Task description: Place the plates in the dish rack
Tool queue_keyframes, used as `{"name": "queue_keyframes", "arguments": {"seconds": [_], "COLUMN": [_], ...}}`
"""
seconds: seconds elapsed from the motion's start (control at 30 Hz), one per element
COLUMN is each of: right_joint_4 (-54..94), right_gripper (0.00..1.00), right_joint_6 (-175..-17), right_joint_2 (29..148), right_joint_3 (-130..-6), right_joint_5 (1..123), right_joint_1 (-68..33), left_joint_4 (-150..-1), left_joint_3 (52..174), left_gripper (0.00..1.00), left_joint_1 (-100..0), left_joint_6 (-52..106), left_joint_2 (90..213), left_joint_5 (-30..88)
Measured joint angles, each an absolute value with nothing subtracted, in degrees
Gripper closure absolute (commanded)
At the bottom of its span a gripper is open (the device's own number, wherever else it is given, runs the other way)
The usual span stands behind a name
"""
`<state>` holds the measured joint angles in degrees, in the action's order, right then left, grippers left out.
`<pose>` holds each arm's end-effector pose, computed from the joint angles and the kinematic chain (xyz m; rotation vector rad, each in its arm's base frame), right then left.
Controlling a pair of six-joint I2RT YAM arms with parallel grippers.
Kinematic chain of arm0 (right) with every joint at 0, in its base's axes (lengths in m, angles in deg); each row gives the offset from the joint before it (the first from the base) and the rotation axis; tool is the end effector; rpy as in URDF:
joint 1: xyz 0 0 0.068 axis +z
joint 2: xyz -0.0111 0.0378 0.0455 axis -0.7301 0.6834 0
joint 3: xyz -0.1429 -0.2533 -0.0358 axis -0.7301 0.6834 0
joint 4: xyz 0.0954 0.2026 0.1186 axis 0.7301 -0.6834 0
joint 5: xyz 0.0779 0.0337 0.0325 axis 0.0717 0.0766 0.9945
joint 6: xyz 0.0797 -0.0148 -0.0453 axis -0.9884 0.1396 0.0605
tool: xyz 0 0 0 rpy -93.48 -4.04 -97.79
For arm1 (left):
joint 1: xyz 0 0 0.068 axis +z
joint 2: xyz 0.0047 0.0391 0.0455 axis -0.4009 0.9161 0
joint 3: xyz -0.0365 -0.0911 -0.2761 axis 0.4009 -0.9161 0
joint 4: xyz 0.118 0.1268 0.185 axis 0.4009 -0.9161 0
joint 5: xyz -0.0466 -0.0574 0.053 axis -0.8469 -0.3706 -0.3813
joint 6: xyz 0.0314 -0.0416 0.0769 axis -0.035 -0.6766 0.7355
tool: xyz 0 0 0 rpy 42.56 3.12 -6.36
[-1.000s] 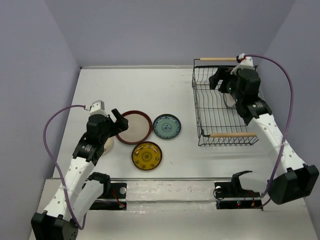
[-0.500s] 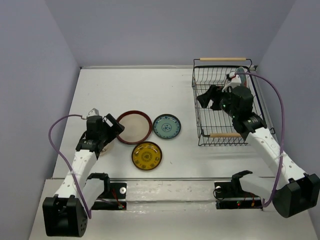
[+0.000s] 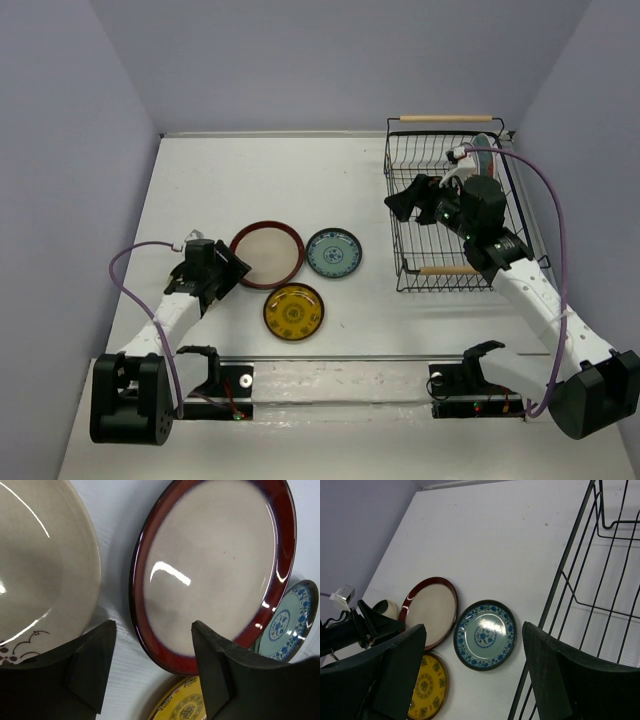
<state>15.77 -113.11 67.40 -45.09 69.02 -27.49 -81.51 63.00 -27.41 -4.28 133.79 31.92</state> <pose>0.2496 0.1098 0.3557 -0.1104 1.8454 0.7587 0.2158 -0.0221 0.1650 -0.7336 2.2018 -0.5316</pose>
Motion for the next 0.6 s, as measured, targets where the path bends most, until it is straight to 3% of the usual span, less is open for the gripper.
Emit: {"name": "queue_keyframes", "arguments": {"seconds": [0.17,0.33,0.43,0.6], "right_joint_4": [15.9,16.4,16.6,16.7], "right_gripper": [0.18,0.19,0.19,0.19], "right_joint_6": [-113.4,-113.6,-113.8,-114.2], "right_joint_2": [67.5,67.6,67.6,67.6], "right_joint_3": [-44.8,-44.8,-44.7,-44.7], "right_joint_5": [70.2,71.0,71.2,72.1], "right_joint_1": [-26.9,-26.9,-26.9,-26.9], "left_joint_4": [-77.5,-73.0,-71.8,-69.6], "left_joint_3": [61.2,61.1,60.5,59.0], "left_gripper": [0.33,0.48,0.63,0.63], "left_joint_1": [-28.8,-30.7,-30.7,-30.8], "left_joint_6": [-6.8,-8.7,-9.6,-11.2], "left_joint_2": [135.7,139.3,139.6,139.6], "left_joint_5": [32.7,33.9,34.9,35.7]}}
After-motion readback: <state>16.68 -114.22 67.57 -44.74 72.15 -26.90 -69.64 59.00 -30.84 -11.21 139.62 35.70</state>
